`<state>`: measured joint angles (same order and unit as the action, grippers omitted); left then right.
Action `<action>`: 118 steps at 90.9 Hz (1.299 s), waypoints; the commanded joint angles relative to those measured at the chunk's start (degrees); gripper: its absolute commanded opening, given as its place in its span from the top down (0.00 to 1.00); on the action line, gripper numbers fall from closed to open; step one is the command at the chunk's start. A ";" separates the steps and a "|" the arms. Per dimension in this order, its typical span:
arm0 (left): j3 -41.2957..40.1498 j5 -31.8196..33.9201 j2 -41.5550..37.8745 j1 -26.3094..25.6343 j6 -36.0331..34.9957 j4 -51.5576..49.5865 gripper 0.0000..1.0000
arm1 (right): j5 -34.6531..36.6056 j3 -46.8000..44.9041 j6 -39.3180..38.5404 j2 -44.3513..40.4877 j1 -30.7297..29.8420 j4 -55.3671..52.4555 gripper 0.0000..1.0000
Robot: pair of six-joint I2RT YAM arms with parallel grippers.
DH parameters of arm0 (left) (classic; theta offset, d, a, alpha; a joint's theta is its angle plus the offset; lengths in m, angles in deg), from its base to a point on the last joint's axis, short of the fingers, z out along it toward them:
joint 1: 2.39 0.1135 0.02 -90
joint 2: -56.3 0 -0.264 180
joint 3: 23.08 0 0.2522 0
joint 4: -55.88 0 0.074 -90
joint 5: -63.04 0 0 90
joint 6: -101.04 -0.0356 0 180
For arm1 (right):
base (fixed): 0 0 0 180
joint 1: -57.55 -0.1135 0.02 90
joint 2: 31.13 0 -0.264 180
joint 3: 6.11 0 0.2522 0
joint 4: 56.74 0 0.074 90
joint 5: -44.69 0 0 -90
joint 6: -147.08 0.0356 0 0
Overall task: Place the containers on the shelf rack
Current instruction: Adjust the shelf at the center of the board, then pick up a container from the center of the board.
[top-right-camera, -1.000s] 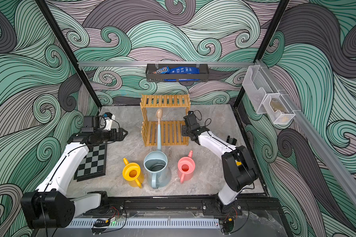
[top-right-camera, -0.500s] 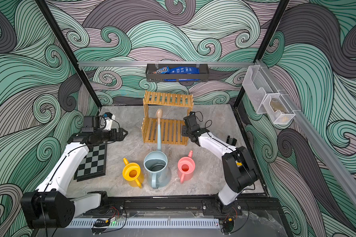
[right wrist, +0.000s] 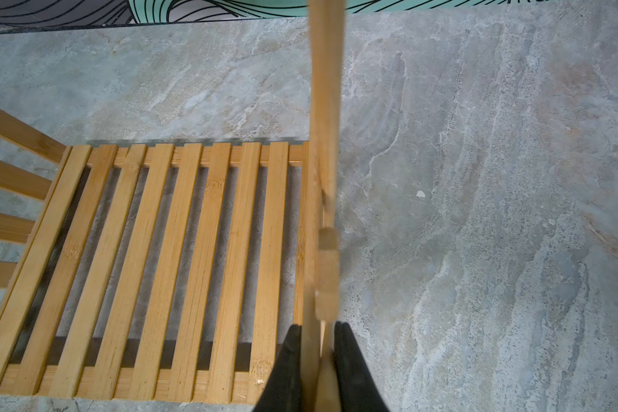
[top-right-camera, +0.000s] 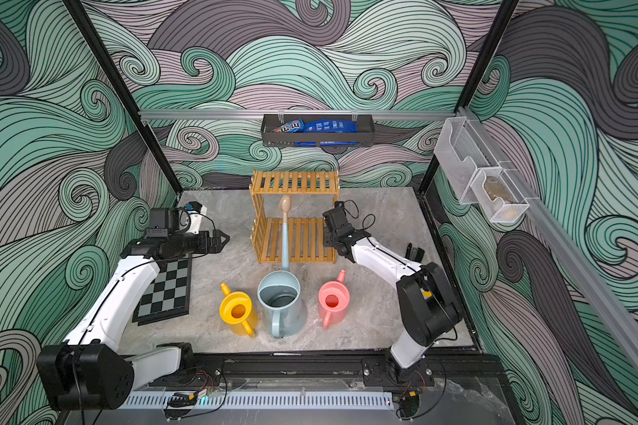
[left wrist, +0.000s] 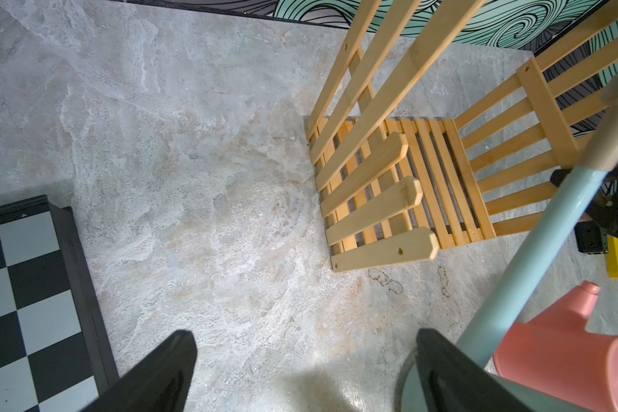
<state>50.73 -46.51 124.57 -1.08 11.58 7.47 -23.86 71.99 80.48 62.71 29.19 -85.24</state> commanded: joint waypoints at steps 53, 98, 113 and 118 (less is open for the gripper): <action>0.90 0.86 -2.00 -2.00 -2.10 -0.36 0.01 | -3.02 3.45 6.47 -17.03 -6.41 -11.30 0.26; 0.45 1.99 -3.90 -3.40 -2.83 -0.46 0.01 | -4.11 2.16 19.96 -36.35 -32.10 -28.60 0.01; 0.10 1.93 -4.53 -3.39 -2.70 -0.14 0.01 | -1.35 4.25 25.98 -36.35 -44.69 -33.64 0.01; 0.19 1.42 -4.68 -3.39 -2.56 -0.30 0.01 | -0.92 5.01 27.87 -35.05 -48.45 -35.78 0.01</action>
<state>50.73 -44.74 121.05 -4.10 9.63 7.36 -26.92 75.02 102.23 26.14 -13.36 -114.73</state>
